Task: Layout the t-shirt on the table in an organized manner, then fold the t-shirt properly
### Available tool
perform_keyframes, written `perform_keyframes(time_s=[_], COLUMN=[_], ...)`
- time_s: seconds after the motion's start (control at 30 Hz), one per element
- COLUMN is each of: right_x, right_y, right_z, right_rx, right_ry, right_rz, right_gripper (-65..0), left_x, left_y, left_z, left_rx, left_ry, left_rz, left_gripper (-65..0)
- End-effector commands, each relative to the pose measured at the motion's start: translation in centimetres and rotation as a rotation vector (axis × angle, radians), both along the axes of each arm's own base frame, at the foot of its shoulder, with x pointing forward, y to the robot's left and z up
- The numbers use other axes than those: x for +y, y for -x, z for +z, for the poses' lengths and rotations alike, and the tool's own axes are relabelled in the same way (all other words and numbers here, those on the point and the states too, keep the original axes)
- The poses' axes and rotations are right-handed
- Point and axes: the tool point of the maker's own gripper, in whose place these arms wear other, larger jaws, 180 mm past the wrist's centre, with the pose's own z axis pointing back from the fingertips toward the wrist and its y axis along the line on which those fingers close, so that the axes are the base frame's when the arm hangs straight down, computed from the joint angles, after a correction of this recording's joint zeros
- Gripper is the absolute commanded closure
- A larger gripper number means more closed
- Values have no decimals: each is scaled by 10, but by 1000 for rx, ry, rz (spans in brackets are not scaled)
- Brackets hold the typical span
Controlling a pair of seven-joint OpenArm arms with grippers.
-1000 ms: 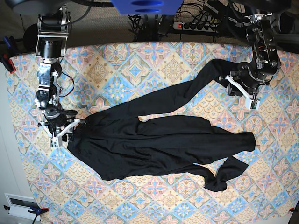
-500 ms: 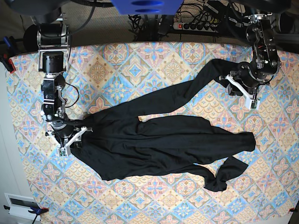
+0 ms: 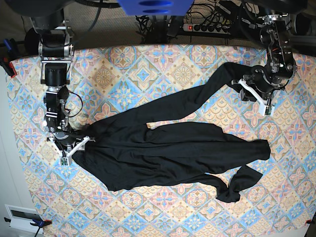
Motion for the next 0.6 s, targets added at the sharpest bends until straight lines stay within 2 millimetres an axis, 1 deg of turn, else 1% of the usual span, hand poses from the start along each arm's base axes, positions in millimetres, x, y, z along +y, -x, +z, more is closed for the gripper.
perform_keyframes(time_s=[0.0,0.07,0.27,0.33,0.47,0.57], right_x=[9,10,11,7,-3,-3], right_y=[-21,-23,-22,-22,-31,-31], right_z=[26,27,26,25,36,36], right_rx=[-85,-86,-83,-76,-98,-104], right_ry=[-21,-22,-16,33,157,176], right_rz=[13,14,17,29,56,64], right_gripper=[-282,-296,-298,-298,-298,-286], left_x=[4,4,3,3,3,4], left_y=[-7,-7,-7,-7,-7,-7], left_z=[12,12,12,12,12,12], left_rx=[-43,-45,-44,-44,-44,-45], left_ry=[-13,-13,-14,-14,-14,-15], left_rz=[-3,-3,-6,-8,-8,-6], left_gripper=[-174,-174,-174,-174,-174,-174])
